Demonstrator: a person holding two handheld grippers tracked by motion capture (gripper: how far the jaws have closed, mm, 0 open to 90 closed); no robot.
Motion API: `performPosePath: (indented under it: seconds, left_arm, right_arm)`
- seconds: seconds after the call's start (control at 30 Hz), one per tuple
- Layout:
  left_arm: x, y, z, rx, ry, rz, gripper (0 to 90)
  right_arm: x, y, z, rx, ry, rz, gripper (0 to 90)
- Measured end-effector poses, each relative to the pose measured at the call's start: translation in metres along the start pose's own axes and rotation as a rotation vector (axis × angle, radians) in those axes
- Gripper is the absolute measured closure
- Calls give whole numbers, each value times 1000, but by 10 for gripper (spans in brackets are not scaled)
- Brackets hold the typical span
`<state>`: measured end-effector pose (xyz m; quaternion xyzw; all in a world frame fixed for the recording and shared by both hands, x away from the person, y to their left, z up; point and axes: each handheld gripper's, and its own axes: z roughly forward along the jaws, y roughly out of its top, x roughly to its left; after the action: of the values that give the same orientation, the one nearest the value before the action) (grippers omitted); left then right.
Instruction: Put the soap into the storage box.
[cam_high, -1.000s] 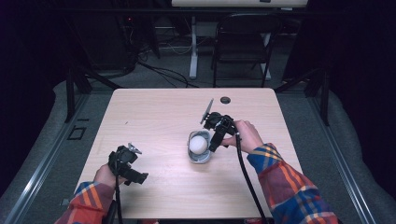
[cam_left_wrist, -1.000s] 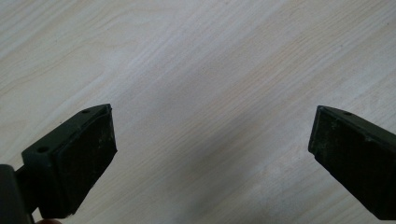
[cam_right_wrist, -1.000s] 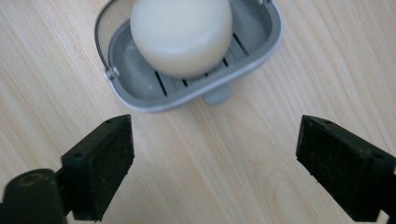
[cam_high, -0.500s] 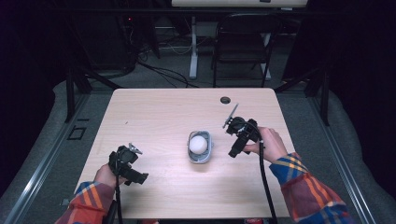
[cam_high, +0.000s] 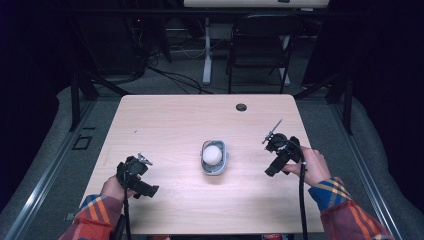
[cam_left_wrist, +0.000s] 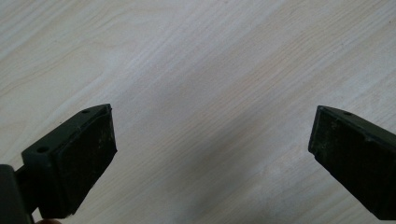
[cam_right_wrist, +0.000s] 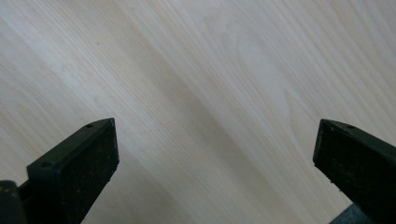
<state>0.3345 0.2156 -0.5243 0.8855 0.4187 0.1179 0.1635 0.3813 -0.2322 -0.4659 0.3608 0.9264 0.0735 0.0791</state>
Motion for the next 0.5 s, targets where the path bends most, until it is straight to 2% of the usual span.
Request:
performPosePath:
  seconds: [0.1, 0.27, 0.33, 0.4, 0.43, 0.5]
  left_arm:
    - [0, 0, 0, 0, 0, 0, 7]
    - [0, 0, 0, 0, 0, 1, 7]
    - [0, 0, 0, -1, 1, 0, 7]
    - [0, 0, 0, -3, 2, 0, 7]
    - [0, 0, 0, -3, 2, 0, 7]
    - [0, 0, 0, -1, 3, 0, 7]
  right_arm:
    - [-3, -14, 3, -6, -3, 30, 0]
    - [-7, -28, 3, 9, -13, 51, 0]
    - [-10, -39, 6, 8, -11, 78, 0]
    - [-12, -42, 6, 22, -15, 72, 0]
    - [-11, -50, 10, -11, -11, 110, 0]
    - [-12, -54, 11, -8, -15, 114, 0]
